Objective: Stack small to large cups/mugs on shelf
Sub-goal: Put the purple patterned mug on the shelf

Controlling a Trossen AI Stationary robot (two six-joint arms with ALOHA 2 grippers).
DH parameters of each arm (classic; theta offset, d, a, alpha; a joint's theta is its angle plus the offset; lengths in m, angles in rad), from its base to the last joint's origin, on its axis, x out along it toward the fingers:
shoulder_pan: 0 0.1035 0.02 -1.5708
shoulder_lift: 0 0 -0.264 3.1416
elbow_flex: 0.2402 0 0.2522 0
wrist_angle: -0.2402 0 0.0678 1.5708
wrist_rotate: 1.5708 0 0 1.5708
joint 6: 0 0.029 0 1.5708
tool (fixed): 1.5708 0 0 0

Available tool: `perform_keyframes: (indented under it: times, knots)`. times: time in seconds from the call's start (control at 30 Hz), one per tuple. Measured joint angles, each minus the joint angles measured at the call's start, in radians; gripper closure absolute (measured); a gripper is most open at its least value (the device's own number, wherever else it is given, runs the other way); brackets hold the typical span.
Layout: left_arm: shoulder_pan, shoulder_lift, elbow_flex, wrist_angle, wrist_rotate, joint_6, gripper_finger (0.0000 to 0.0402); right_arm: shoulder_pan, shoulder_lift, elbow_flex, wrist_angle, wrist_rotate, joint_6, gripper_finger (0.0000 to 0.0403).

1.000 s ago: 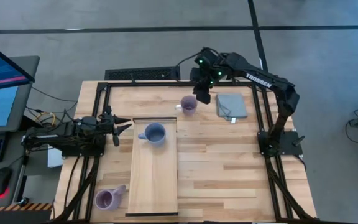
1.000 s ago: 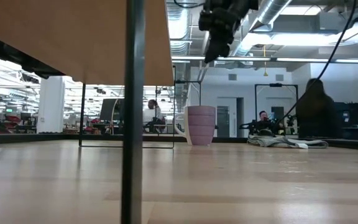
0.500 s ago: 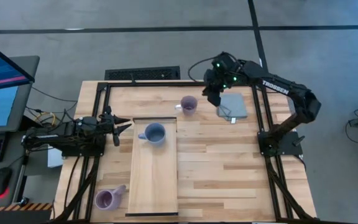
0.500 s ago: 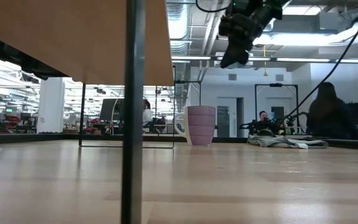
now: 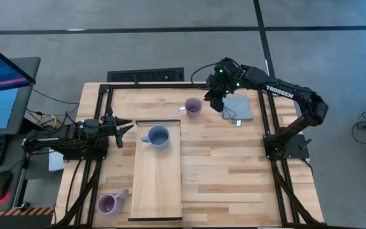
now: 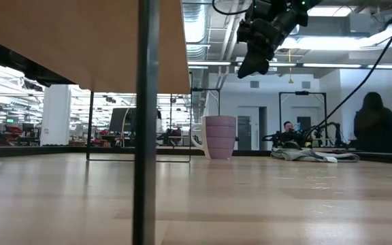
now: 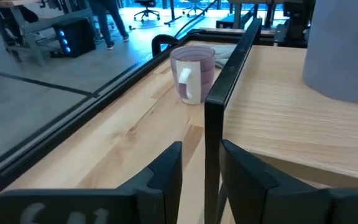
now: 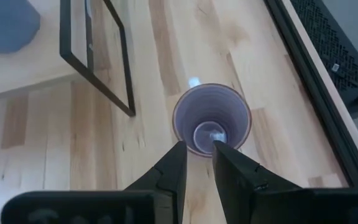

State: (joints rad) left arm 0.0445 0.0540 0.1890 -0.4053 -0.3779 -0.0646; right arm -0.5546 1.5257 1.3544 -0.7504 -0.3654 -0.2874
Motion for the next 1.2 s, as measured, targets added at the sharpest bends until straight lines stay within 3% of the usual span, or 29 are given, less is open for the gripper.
perform_keyframes:
  times: [0.53,0.87,1.0,1.2]
  knots:
    - [0.0,0.0,0.0,0.0,-0.003,0.0,0.0303,0.146,0.0,0.0,0.004,0.009,0.006,0.0303]
    - [0.0,0.0,0.0,0.0,-0.003,0.0,0.0303,0.171,0.0,0.0,0.056,0.419,0.291,0.0303]
    - [0.0,0.0,0.0,0.0,-0.003,0.0,0.0303,0.153,0.0,0.0,0.067,0.446,0.409,0.0303]
    - [0.0,0.0,0.0,0.004,-0.003,0.001,0.0303,0.153,0.0,0.0,0.095,0.446,0.411,0.0303]
